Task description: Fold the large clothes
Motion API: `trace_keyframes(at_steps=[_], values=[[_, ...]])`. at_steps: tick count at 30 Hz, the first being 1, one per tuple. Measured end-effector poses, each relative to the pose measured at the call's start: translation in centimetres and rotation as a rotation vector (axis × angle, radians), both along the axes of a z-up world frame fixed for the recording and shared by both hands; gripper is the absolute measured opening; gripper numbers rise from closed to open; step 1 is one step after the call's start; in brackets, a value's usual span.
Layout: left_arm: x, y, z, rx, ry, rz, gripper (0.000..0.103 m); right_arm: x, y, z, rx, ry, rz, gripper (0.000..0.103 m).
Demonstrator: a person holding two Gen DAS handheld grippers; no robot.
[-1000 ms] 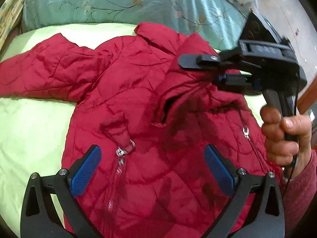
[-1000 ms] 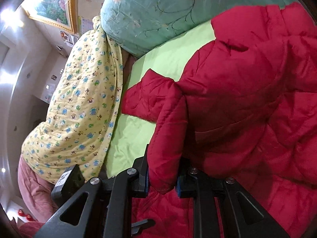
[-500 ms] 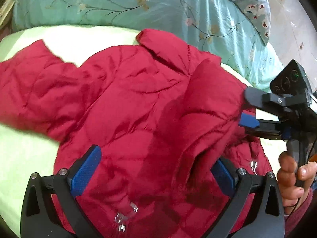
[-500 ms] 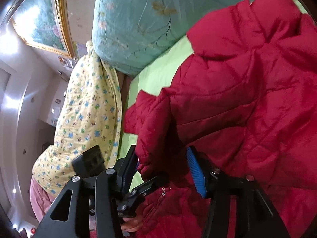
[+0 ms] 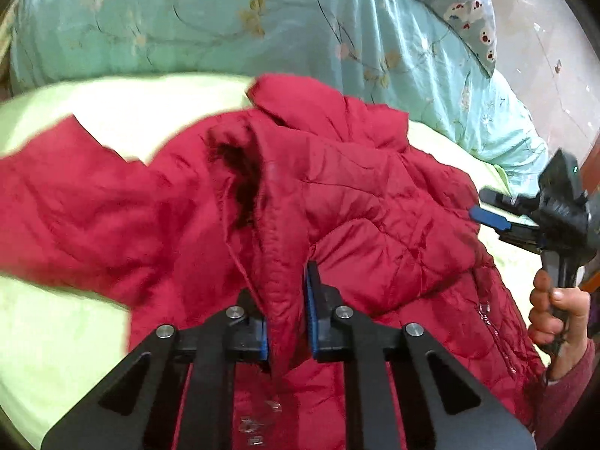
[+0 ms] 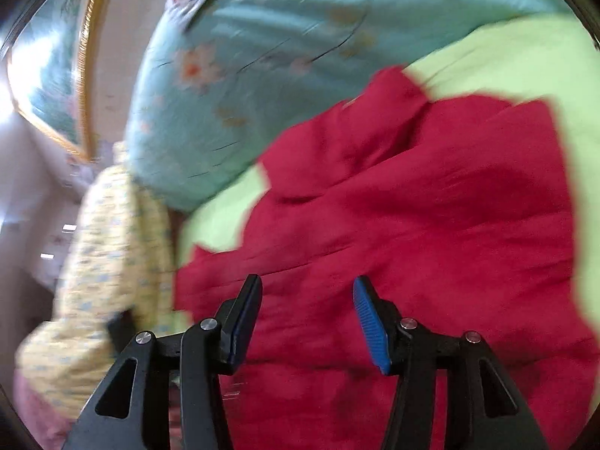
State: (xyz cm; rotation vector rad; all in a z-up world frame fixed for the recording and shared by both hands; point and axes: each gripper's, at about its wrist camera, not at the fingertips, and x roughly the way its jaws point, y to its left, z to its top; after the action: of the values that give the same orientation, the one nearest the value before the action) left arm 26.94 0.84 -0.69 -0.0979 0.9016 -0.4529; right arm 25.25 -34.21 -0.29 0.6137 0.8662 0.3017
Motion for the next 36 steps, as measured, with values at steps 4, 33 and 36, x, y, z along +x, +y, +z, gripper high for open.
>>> trace_keyframes(at_steps=[4, 33, 36], values=[[2.0, 1.1, -1.3, 0.024, 0.038, 0.008, 0.013, 0.0, -1.0, -1.4, -0.179, 0.042, -0.072, 0.053], [2.5, -2.7, -6.2, 0.088, 0.044, 0.029, 0.042, 0.6, 4.2, -1.9, -0.558, -0.008, -0.008, 0.059], [2.6, -2.7, -6.5, 0.085, 0.04, 0.029, 0.042, 2.1, 4.8, -5.2, -0.615, 0.102, 0.025, 0.062]])
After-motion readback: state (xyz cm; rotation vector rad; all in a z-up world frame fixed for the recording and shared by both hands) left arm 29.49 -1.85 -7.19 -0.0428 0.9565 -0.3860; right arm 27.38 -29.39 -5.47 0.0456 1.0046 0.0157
